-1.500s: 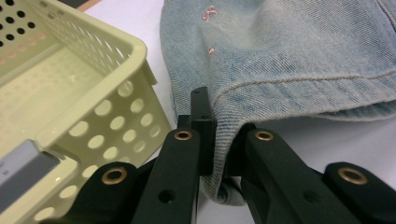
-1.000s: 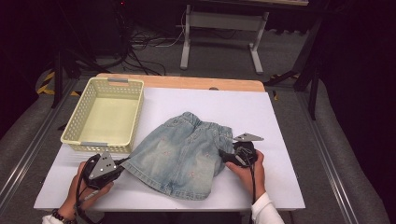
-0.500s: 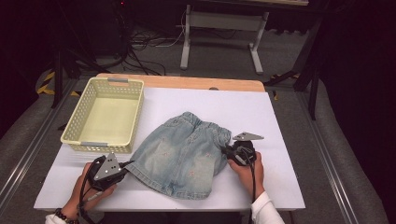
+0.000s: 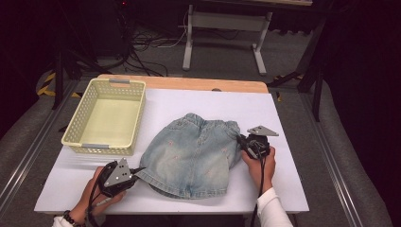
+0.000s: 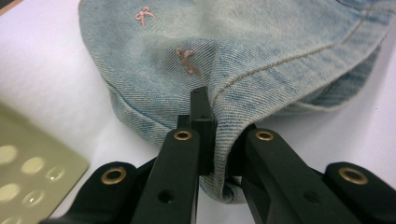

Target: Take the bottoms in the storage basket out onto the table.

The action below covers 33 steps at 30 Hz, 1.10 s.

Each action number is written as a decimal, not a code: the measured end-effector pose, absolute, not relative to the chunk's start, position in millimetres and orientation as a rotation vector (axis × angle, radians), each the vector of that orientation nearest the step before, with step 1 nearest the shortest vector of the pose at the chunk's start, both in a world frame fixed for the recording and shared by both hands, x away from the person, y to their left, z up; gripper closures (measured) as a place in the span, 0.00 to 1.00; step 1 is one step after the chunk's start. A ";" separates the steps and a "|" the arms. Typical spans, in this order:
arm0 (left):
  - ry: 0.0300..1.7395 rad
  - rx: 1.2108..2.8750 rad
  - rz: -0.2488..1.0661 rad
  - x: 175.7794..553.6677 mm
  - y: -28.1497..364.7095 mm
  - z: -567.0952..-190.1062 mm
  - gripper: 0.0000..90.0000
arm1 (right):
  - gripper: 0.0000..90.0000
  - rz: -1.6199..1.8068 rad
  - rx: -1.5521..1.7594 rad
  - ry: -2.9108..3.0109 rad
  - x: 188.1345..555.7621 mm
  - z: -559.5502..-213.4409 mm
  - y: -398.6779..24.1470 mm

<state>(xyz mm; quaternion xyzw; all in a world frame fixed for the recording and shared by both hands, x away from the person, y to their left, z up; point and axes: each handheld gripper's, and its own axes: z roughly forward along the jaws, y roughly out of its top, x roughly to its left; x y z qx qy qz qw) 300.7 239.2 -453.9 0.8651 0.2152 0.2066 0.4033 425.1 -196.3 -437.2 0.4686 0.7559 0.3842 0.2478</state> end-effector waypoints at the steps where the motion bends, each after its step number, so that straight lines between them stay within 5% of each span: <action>1: 0.540 2.187 0.515 300.7 238.2 -454.2 0.96 | 0.93 1.040 1.271 2.054 427.1 -436.5 -196.4; 7: 0.516 2.213 0.516 299.0 230.2 -457.0 0.96 | 0.92 1.013 1.258 2.032 436.3 -436.8 -194.8; 13: 0.535 2.215 0.507 300.8 235.1 -459.8 0.96 | 0.72 1.003 1.265 2.028 424.5 -436.5 -202.4; 22: 0.533 2.222 0.516 299.3 236.4 -460.0 0.96 | 0.58 0.985 1.346 2.098 387.5 -447.2 -201.4; 31: 0.538 2.226 0.507 299.7 235.3 -461.3 0.96 | 0.61 1.016 1.404 2.133 380.8 -456.2 -198.6; 33: 0.543 2.222 0.496 300.1 235.3 -462.1 0.96 | 0.72 1.056 1.405 2.176 382.9 -456.5 -199.3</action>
